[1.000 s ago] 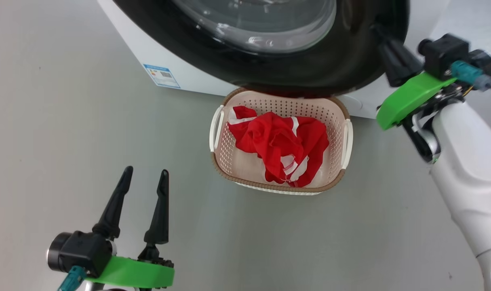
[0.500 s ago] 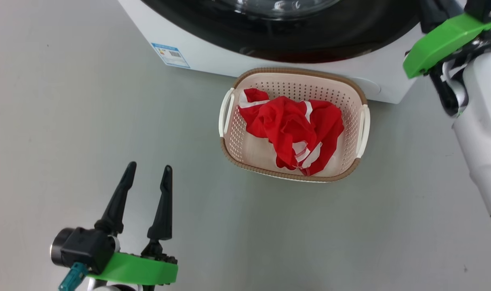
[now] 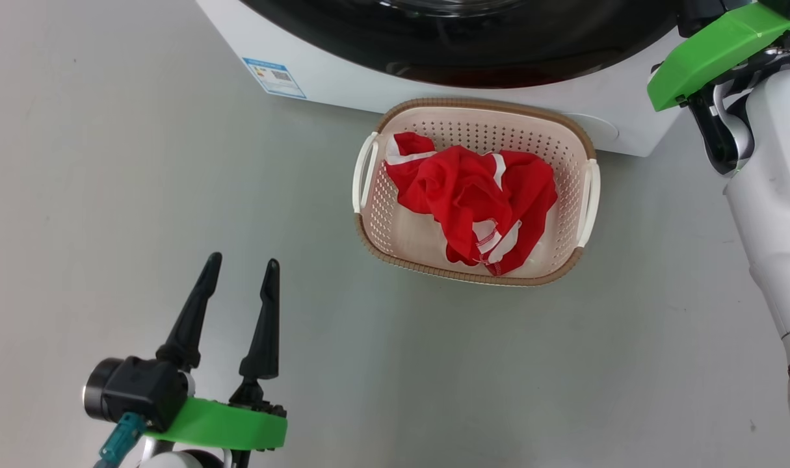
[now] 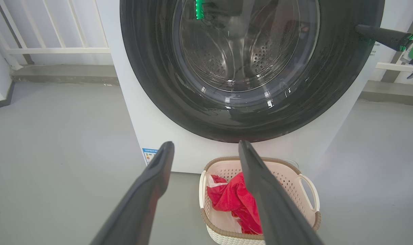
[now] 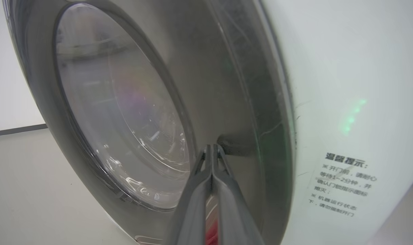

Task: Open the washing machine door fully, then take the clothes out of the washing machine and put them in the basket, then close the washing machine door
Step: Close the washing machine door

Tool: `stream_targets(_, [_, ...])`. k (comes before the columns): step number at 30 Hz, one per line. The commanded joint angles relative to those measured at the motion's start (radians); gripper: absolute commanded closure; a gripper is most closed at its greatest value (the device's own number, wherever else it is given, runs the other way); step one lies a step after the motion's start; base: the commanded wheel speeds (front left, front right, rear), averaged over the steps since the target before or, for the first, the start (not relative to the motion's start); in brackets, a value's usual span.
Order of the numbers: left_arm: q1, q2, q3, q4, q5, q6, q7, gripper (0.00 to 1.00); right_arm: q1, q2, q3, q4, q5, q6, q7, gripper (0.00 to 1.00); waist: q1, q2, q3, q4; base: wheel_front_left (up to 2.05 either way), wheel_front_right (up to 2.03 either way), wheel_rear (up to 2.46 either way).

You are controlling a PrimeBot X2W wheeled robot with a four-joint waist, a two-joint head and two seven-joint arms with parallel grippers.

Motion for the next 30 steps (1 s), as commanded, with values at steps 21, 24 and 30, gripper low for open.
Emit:
stream_targets(21, [-0.012, 0.012, 0.052, 0.007, -0.087, -0.007, -0.012, 0.0, 0.295, 0.031, -0.022, -0.335, -0.005, -0.011, -0.006, 0.0, 0.0, -0.0001, -0.091, -0.133, 0.0, 0.0, 0.0])
stream_targets(24, [-0.009, 0.012, 0.058, 0.006, -0.087, -0.008, -0.012, 0.0, 0.361, 0.035, -0.037, -0.393, -0.016, -0.011, -0.006, 0.0, 0.0, -0.0001, -0.111, -0.158, 0.0, 0.0, 0.0])
stream_targets(30, [-0.002, 0.012, 0.073, 0.006, -0.085, -0.014, -0.012, 0.0, 0.466, 0.051, -0.063, -0.49, -0.014, -0.011, -0.006, 0.0, 0.0, -0.0001, -0.144, -0.209, 0.0, 0.0, 0.0])
